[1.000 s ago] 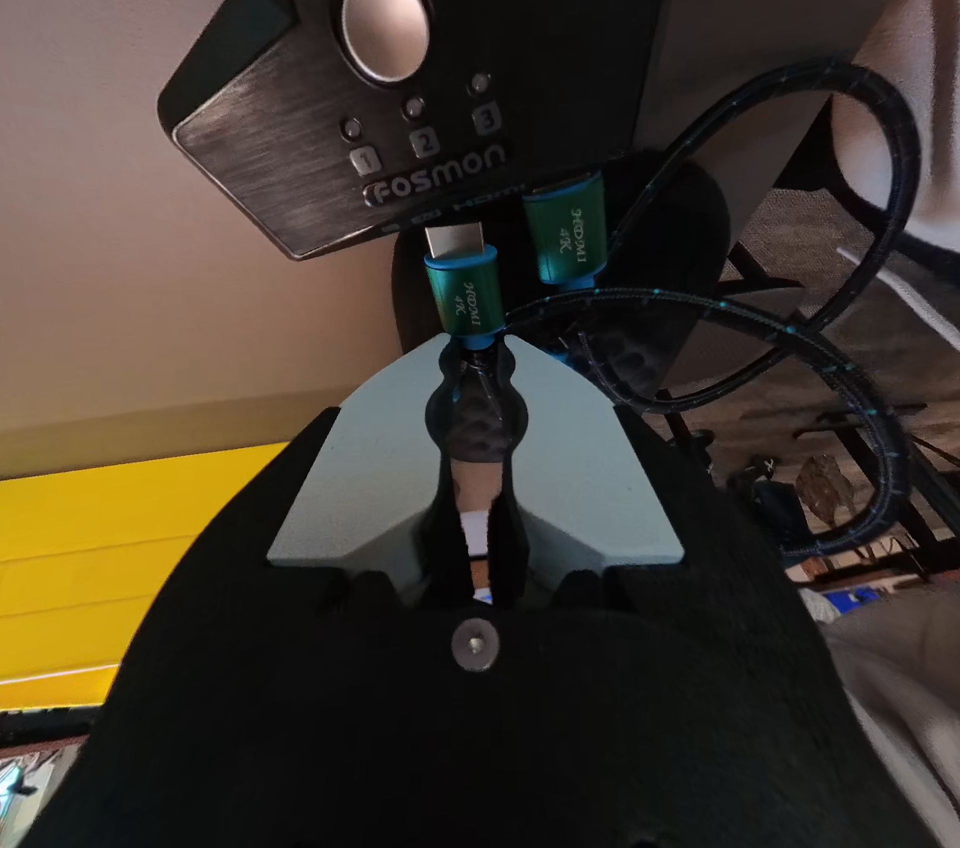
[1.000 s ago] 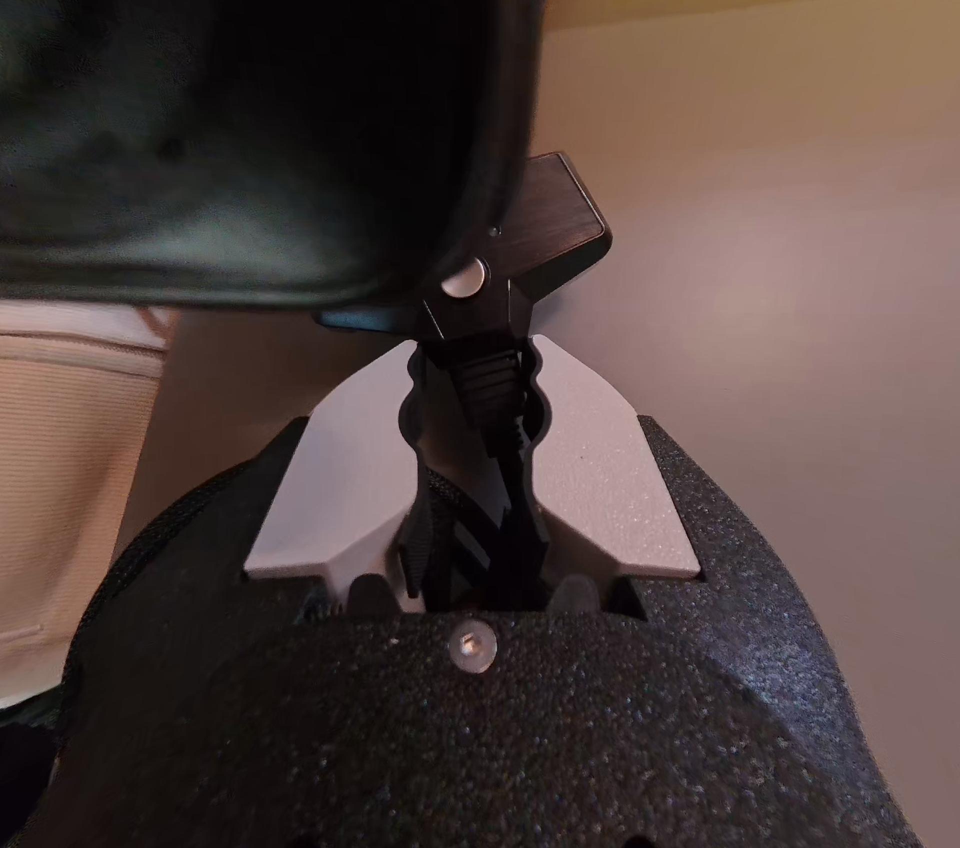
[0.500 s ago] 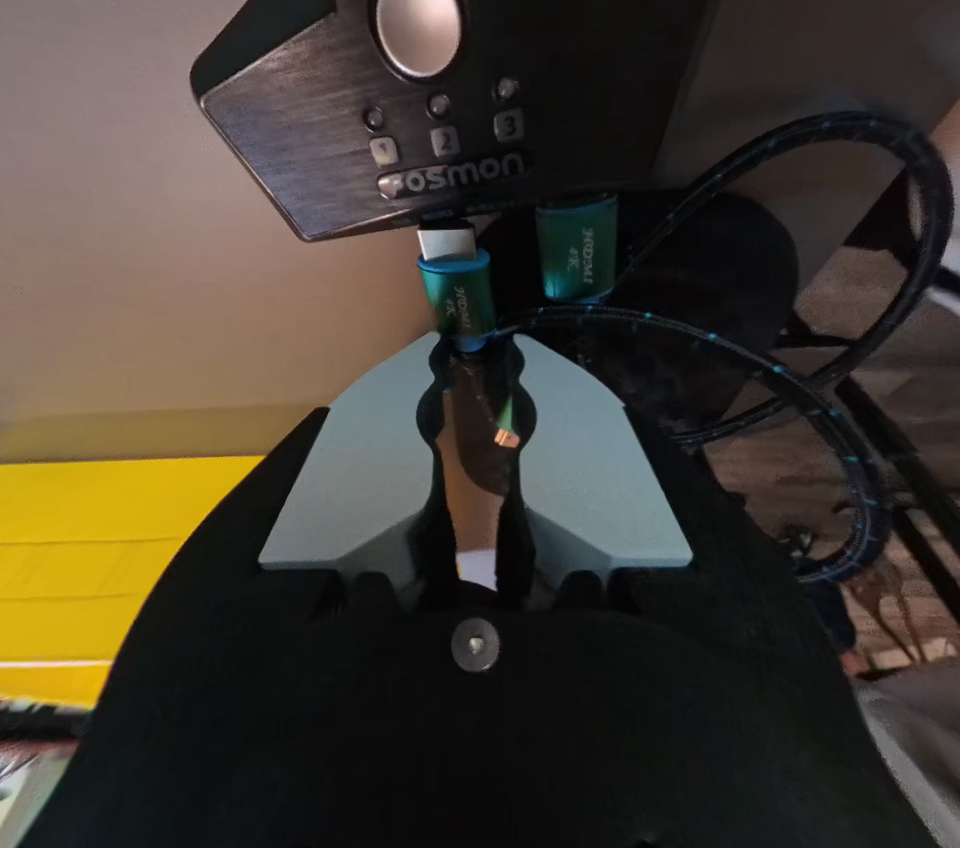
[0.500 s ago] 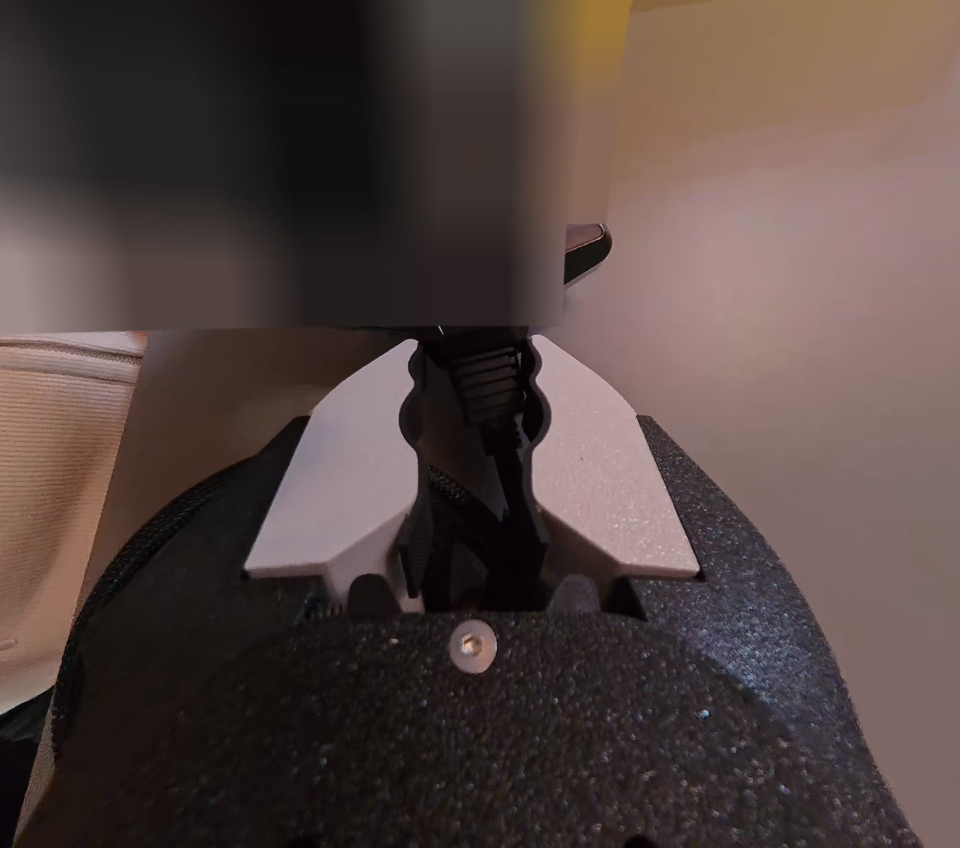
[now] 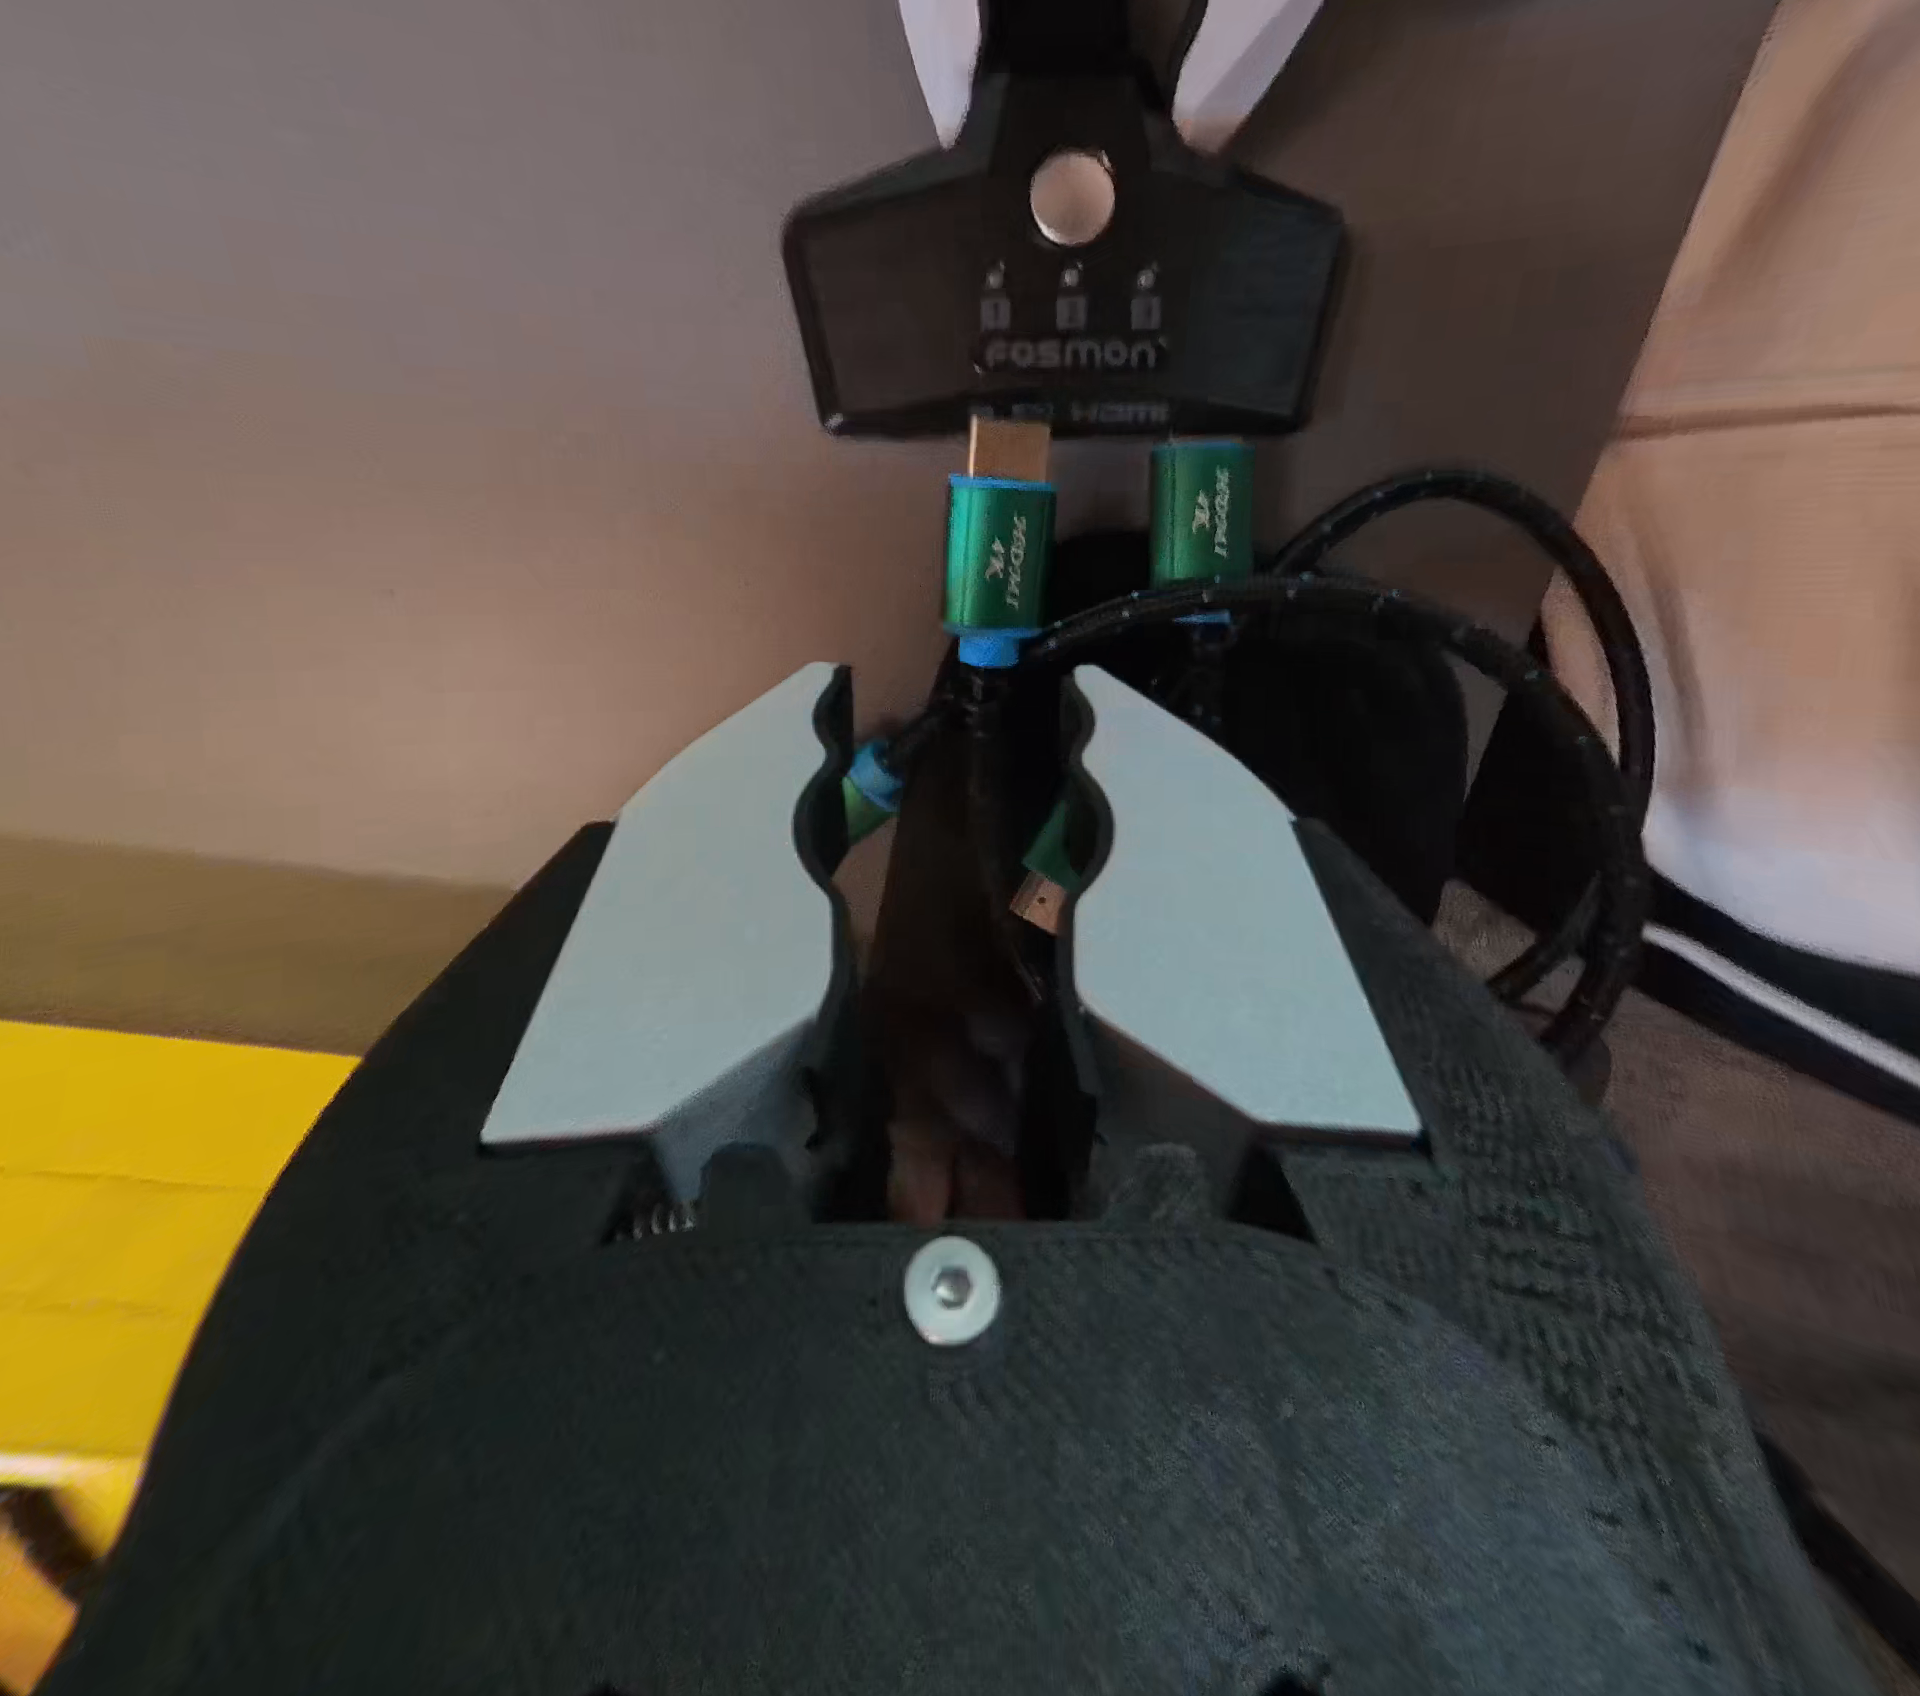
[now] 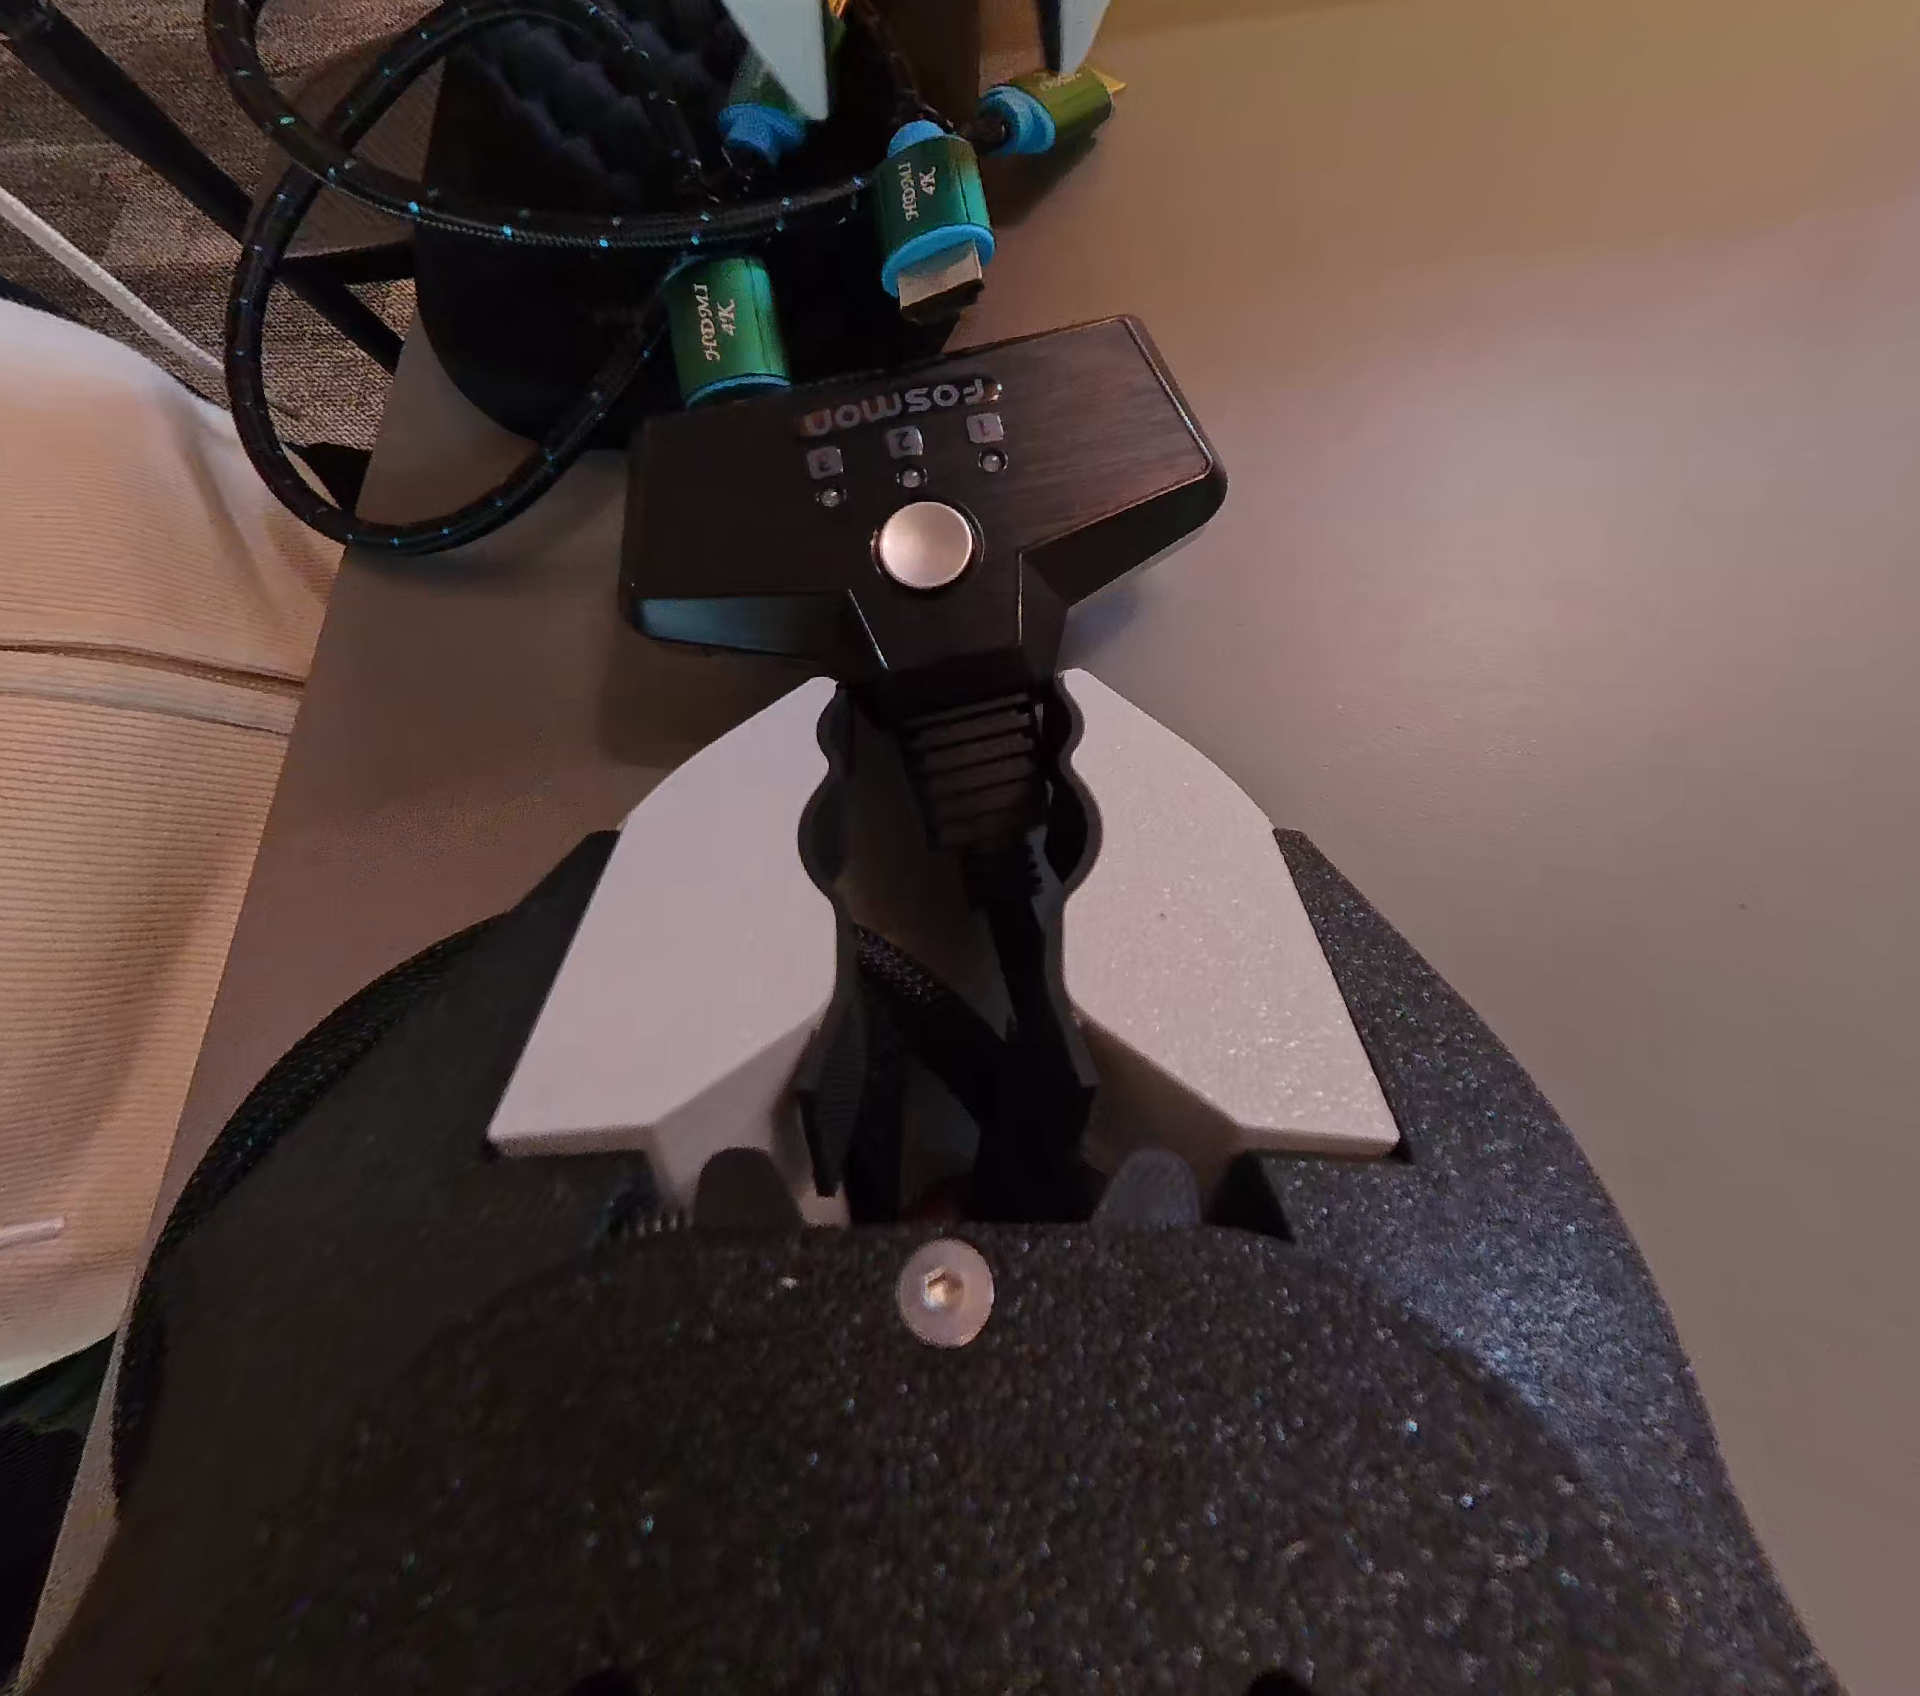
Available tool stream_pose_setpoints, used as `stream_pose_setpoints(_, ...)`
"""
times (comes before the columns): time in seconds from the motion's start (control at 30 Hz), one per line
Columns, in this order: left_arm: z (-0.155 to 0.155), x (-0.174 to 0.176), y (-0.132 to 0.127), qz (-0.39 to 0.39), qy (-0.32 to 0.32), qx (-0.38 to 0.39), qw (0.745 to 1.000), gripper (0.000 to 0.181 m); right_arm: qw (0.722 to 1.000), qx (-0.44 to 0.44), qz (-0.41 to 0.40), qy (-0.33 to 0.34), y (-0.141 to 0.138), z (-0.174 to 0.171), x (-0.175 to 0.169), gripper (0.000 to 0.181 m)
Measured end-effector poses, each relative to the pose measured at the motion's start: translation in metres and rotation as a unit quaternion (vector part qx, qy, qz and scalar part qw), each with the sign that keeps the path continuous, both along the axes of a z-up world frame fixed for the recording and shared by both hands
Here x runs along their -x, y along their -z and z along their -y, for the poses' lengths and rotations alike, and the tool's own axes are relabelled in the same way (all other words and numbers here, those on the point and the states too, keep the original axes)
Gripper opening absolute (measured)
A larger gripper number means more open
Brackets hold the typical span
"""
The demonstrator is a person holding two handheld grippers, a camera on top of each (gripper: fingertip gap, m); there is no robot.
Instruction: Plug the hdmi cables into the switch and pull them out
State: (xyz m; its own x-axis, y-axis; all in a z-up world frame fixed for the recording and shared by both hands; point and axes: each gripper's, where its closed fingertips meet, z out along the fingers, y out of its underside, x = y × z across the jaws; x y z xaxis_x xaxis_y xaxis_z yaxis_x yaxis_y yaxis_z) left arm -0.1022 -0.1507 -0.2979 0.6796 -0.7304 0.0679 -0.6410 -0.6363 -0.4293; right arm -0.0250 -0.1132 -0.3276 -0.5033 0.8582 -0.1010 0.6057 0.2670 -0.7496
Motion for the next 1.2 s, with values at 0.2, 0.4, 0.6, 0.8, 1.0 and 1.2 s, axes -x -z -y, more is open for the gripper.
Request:
stream_pose_setpoints(0.2, -0.009, -0.006, 0.003, 0.013, -0.014, -0.123, 0.992, 0.035, 1.000, 0.000, -0.001, -0.001, -0.001, -0.001, 0.000, 0.035)
stream_pose_setpoints(0.4, -0.010, -0.019, 0.006, 0.050, -0.025, -0.185, 0.981, 0.024, 1.000, 0.000, 0.002, -0.001, 0.000, -0.001, 0.000, 0.035)
stream_pose_setpoints(0.6, -0.011, -0.014, 0.013, 0.025, -0.074, -0.107, 0.991, 0.020, 1.000, -0.002, 0.001, 0.004, 0.000, -0.002, 0.000, 0.035)
stream_pose_setpoints(0.8, -0.008, -0.015, 0.016, -0.011, -0.060, -0.001, 0.998, 0.020, 0.999, -0.019, -0.022, 0.013, -0.003, 0.000, 0.002, 0.035)
stream_pose_setpoints(1.0, -0.006, -0.016, 0.009, 0.043, -0.055, 0.022, 0.997, 0.020, 0.999, -0.008, -0.020, 0.028, -0.003, -0.003, 0.005, 0.035)
stream_pose_setpoints(1.2, -0.004, -0.018, 0.013, 0.002, -0.043, -0.003, 0.999, 0.020, 0.999, -0.001, -0.016, 0.031, -0.001, -0.003, 0.006, 0.035)
